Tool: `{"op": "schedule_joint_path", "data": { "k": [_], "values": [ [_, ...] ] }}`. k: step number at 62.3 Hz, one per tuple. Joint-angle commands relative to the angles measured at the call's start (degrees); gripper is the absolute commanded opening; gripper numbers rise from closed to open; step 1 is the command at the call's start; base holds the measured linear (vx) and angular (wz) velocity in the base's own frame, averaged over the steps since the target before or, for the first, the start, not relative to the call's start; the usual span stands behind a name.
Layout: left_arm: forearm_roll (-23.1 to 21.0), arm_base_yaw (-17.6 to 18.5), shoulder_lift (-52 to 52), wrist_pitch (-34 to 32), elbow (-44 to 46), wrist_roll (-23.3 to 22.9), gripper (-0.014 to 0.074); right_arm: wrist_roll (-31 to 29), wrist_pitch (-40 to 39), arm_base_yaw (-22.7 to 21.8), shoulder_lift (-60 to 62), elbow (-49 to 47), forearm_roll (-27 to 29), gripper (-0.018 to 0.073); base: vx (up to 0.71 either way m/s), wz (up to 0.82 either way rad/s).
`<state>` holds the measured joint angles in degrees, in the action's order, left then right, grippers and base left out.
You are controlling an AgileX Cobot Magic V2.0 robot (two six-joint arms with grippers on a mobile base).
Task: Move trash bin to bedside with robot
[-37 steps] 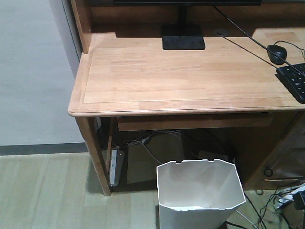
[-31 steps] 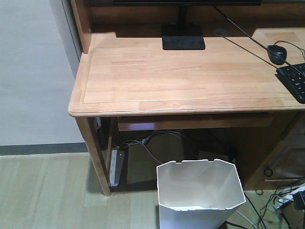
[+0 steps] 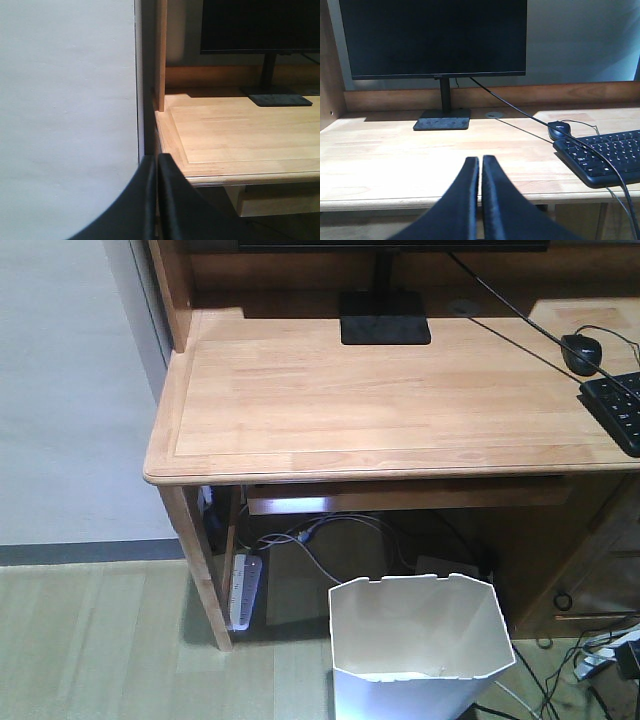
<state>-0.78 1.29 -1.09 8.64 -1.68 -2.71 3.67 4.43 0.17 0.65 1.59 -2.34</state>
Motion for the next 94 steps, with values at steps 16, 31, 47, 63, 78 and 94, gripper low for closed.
{"op": "schedule_joint_path", "data": {
  "k": [16,31,47,63,78,94],
  "values": [
    [-0.18,0.46,-0.56,-4.45,-1.57,-0.52,-0.0006,-0.48,-4.43,0.03,0.74,1.08,-0.59,-0.001,0.0,0.0],
    [-0.18,0.46,-0.56,-4.45,-1.62,-0.52,-0.0006,-0.48,-5.85,0.03,0.74,1.08,-0.59,-0.001,0.0,0.0],
    [-0.18,0.46,-0.56,-4.45,-1.62,-0.52,-0.0006,-0.45,-13.05,0.03,0.45,-1.25,-0.59,-0.001,0.0,0.0],
    [-0.18,0.46,-0.56,-4.45,-1.62,-0.52,-0.0006,-0.45,-1.99,0.03,-11.42,-12.75,-0.54,-0.001,0.0,0.0],
    [-0.18,0.46,-0.56,-4.45,-1.62,-0.52,-0.0006,-0.45,5.34,0.03,-23.04,-19.7,-0.55,-0.001,0.0,0.0],
    [-0.18,0.46,-0.56,-4.45,-1.62,-0.52,-0.0006,-0.9,6.9,0.03,-26.83,-19.7,-1.14,-0.0006,0.0,0.0]
  ]
}}
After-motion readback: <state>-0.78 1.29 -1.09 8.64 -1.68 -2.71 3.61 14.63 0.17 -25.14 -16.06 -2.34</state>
